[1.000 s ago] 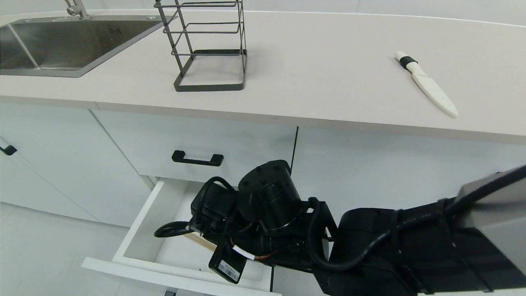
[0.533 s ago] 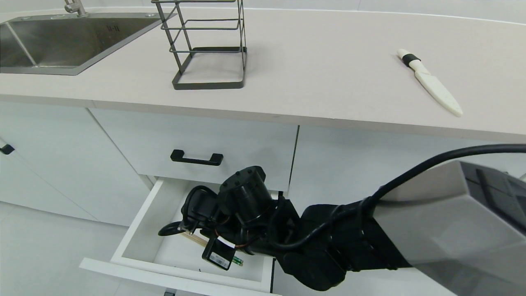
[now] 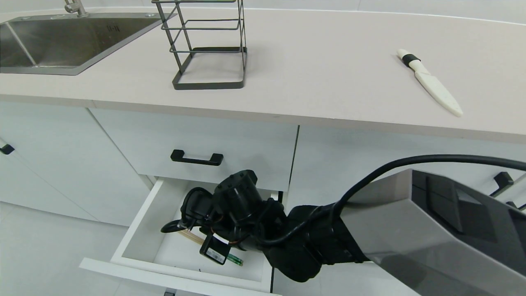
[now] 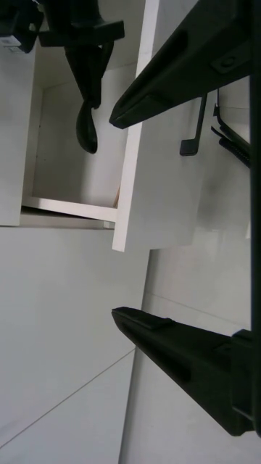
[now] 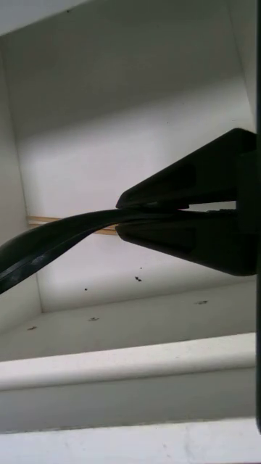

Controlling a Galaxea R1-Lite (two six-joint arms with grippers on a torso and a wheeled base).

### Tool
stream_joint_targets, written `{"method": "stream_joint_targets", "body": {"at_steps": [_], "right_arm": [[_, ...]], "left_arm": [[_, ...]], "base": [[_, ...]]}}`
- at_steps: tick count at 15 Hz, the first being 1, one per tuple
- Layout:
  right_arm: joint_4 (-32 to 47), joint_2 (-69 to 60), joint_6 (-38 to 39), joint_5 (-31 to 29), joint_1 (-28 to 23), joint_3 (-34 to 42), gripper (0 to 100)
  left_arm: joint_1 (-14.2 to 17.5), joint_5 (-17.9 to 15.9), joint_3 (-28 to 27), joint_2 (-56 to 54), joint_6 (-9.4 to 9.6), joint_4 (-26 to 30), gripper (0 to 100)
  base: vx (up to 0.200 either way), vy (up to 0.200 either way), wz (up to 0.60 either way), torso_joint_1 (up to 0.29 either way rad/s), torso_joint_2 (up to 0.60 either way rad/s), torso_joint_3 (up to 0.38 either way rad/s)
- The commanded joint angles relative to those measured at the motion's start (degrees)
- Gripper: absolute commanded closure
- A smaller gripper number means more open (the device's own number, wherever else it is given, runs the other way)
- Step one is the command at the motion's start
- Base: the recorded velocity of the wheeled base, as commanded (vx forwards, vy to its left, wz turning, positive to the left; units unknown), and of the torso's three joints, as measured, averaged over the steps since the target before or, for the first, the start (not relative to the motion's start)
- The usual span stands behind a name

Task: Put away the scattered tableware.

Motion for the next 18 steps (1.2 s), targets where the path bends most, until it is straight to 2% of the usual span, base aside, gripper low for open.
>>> {"method": "stream_joint_targets", "body": {"at_steps": [1, 18], "right_arm": [[0.0, 2.8, 0.0, -0.2, -0.3, -1.3, 100], [0.1, 10.7, 0.2, -0.2, -1.1, -7.9, 100]], "left_arm": [[0.0, 0.0, 0.0, 0.1, 0.00, 0.0, 0], [0.0, 0.0, 0.0, 0.1, 0.00, 0.0, 0]], "base": [[0.000, 0.000, 0.00, 0.000, 0.00, 0.000], [0.000, 0.000, 0.00, 0.000, 0.00, 0.000]]}}
